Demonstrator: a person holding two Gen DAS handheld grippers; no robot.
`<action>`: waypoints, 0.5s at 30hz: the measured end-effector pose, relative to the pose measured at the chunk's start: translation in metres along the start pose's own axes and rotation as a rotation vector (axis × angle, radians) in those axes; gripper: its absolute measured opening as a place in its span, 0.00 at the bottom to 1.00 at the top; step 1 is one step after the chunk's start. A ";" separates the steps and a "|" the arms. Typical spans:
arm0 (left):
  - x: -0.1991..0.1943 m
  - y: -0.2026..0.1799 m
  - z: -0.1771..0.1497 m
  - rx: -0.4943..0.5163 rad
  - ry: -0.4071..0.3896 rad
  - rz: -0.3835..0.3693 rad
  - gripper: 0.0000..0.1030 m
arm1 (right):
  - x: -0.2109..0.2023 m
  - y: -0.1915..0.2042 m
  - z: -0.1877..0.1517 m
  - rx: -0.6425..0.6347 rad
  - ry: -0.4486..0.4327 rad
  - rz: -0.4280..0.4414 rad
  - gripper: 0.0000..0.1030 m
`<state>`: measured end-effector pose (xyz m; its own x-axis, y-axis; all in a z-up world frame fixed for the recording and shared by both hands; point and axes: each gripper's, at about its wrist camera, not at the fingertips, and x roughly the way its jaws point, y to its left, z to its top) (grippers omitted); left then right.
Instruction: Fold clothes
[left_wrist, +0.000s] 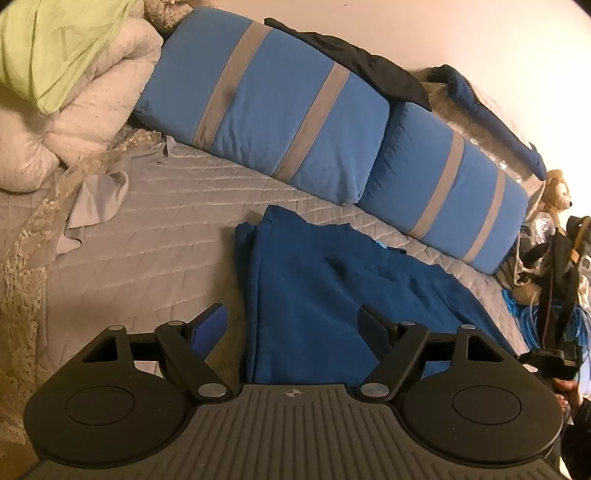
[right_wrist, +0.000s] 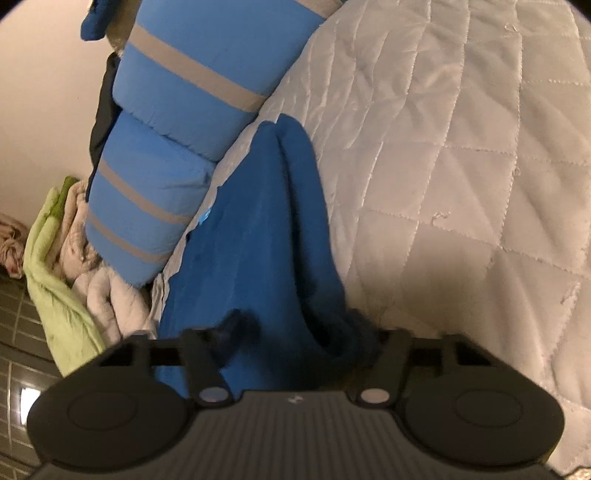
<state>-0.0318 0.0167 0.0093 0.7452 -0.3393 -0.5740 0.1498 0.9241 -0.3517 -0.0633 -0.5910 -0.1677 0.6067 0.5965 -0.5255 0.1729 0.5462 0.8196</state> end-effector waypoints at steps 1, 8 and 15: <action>0.000 0.000 0.000 -0.001 0.000 0.000 0.75 | 0.001 0.003 0.001 -0.021 0.002 -0.021 0.29; -0.002 0.007 -0.003 -0.037 -0.019 0.007 0.75 | -0.013 0.060 0.005 -0.243 -0.047 -0.059 0.18; -0.007 0.016 -0.006 -0.067 -0.036 0.018 0.75 | -0.008 0.146 0.005 -0.470 -0.093 -0.044 0.17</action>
<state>-0.0383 0.0327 0.0037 0.7707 -0.3147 -0.5541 0.0928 0.9157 -0.3911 -0.0395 -0.5188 -0.0425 0.6773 0.5232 -0.5172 -0.1563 0.7893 0.5937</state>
